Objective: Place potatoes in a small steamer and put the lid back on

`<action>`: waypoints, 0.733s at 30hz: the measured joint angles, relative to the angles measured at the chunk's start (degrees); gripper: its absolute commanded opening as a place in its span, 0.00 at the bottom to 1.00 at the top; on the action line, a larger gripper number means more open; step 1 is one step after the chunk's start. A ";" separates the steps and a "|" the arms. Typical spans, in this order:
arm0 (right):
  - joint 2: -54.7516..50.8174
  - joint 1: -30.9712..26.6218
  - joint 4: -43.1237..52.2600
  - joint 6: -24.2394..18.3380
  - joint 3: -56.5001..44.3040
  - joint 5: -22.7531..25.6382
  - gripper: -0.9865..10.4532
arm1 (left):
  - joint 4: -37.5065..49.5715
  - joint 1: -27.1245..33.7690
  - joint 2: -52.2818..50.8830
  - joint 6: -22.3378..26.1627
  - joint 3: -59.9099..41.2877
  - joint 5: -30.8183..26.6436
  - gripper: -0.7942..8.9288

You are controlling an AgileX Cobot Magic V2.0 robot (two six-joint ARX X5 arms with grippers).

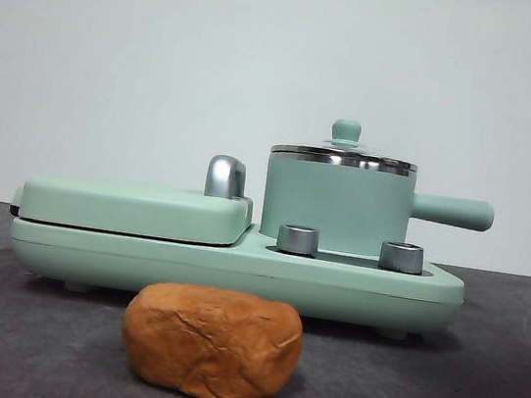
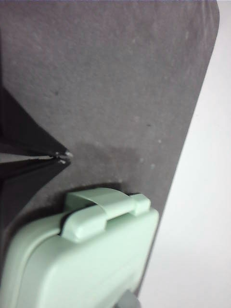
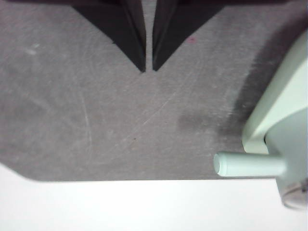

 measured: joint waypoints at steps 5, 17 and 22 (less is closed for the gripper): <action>0.00 0.00 2.32 5.62 -0.02 -1.14 0.10 | 6.51 0.00 0.00 -2.54 0.00 0.00 0.09; 0.31 0.00 2.67 14.58 8.35 -8.35 0.10 | 4.09 -0.02 3.65 -6.56 10.25 2.32 0.09; 3.93 0.00 -3.23 14.56 16.17 -10.10 0.10 | -3.69 -0.02 10.16 -4.85 18.27 5.33 0.09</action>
